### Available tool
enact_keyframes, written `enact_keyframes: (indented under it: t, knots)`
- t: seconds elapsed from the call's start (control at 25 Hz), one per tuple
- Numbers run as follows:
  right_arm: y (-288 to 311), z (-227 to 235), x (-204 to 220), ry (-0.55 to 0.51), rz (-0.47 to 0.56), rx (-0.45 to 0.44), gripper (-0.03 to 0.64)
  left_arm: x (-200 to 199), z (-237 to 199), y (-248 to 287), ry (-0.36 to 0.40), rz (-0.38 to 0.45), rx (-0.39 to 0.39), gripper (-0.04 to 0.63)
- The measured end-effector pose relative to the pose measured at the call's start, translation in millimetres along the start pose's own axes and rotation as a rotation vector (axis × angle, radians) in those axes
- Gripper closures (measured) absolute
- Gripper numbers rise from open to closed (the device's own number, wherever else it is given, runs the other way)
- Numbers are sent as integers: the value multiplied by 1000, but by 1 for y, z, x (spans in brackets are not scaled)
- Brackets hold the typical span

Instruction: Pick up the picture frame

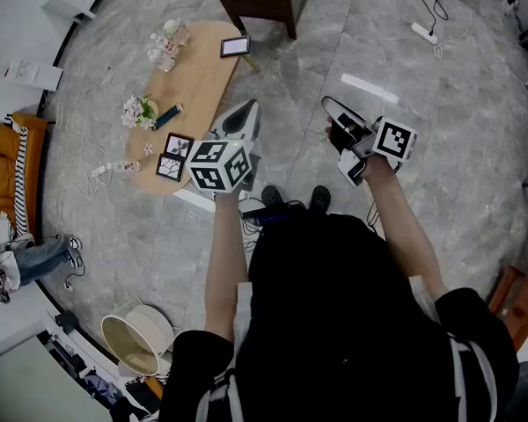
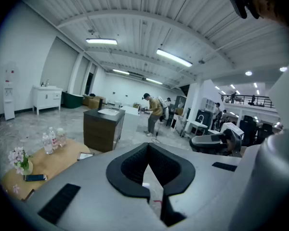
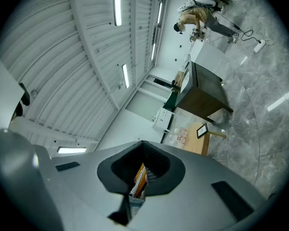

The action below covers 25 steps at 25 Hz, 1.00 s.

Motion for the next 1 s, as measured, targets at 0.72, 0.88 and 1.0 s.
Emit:
enact_keyframes:
  t: [0.72, 0.88, 1.0]
  knots:
    - [18, 11, -7, 46, -106, 10, 604, -13, 3, 2, -12, -25, -64, 583]
    - [30, 24, 1, 8, -141, 60, 604, -11, -16, -2, -30, -26, -83, 583]
    - [45, 32, 7, 11, -146, 81, 604, -12, -37, -4, -40, -27, -91, 583]
Point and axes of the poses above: the fingertips, and each gripper's own axes: y forward along the fingers, z to its right, x out of its underside, the point moved 7 cm from there along -y, backward along the fingers, and after that the axes turned 9 degrees about z, right-handed, at the moved point
